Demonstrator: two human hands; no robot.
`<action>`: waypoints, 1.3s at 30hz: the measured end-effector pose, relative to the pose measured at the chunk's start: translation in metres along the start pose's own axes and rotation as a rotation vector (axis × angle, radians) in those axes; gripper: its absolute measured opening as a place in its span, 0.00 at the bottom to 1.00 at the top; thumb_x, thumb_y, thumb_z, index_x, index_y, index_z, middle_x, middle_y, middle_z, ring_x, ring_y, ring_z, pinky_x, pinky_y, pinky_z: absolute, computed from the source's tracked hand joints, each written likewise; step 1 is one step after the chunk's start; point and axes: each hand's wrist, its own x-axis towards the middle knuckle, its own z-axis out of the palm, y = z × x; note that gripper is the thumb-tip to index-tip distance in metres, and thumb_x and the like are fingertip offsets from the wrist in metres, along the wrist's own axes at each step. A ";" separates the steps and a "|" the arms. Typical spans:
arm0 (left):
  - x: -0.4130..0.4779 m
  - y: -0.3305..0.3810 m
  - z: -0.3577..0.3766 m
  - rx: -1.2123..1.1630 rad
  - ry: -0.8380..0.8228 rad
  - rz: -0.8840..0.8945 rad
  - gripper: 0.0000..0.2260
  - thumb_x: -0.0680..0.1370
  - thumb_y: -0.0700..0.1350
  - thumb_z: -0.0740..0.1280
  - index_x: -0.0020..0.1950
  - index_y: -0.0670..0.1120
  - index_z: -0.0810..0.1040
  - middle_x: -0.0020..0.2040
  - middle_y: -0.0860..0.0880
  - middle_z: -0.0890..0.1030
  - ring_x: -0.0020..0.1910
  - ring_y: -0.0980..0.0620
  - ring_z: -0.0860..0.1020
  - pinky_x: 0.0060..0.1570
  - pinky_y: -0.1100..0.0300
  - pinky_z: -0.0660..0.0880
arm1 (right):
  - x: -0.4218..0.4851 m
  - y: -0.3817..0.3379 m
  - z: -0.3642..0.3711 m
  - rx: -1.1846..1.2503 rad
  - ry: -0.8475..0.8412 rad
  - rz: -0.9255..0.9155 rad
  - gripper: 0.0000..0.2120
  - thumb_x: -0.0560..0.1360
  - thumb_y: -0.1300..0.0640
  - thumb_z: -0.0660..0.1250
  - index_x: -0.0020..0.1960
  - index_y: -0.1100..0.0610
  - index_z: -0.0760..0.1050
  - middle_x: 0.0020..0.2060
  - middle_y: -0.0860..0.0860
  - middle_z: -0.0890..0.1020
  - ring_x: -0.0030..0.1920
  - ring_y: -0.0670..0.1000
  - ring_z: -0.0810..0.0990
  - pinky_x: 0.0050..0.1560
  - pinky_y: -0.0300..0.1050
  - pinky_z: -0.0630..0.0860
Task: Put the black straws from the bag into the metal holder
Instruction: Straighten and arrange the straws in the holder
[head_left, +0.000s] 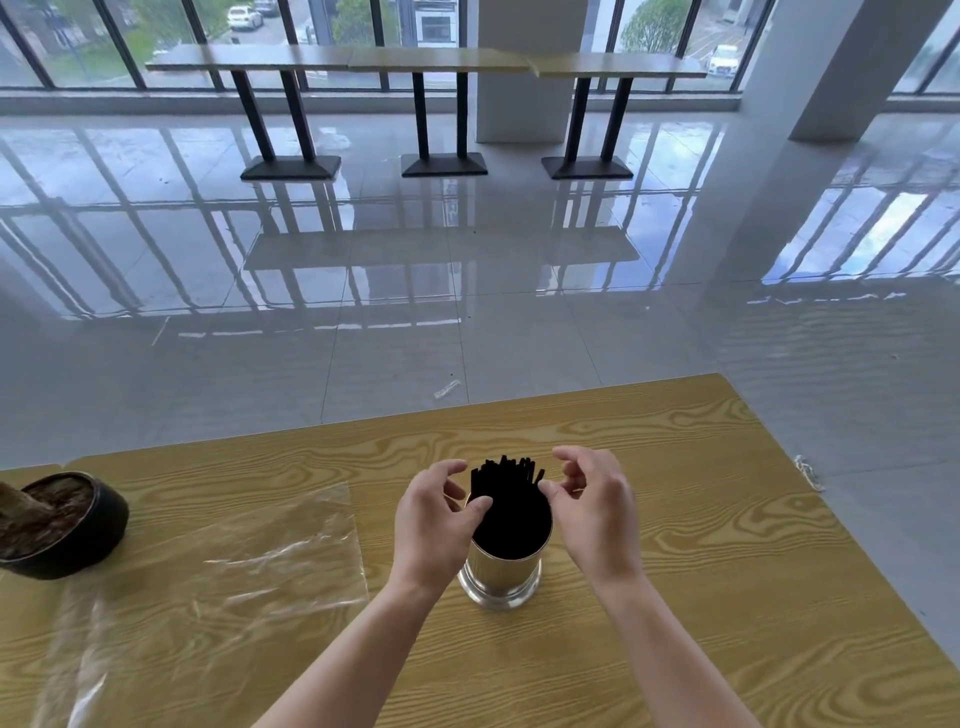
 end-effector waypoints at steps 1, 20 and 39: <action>0.000 -0.001 0.001 -0.004 -0.006 -0.014 0.18 0.72 0.45 0.77 0.60 0.50 0.80 0.42 0.54 0.80 0.39 0.58 0.79 0.42 0.66 0.75 | 0.001 0.001 0.001 -0.011 -0.003 0.014 0.21 0.70 0.63 0.78 0.61 0.58 0.80 0.48 0.51 0.80 0.41 0.44 0.79 0.46 0.42 0.81; 0.003 -0.009 0.018 0.162 0.088 0.196 0.14 0.75 0.44 0.74 0.61 0.48 0.83 0.47 0.54 0.83 0.42 0.54 0.78 0.45 0.62 0.74 | 0.013 -0.004 0.021 -0.122 -0.194 -0.170 0.25 0.73 0.63 0.76 0.68 0.57 0.77 0.59 0.51 0.82 0.55 0.50 0.82 0.57 0.36 0.74; 0.042 0.013 0.015 0.181 -0.001 0.050 0.05 0.77 0.48 0.71 0.46 0.50 0.86 0.43 0.56 0.80 0.40 0.56 0.76 0.38 0.63 0.70 | 0.018 0.000 0.014 -0.114 -0.204 -0.189 0.22 0.73 0.58 0.76 0.66 0.56 0.78 0.56 0.50 0.83 0.53 0.47 0.82 0.55 0.43 0.79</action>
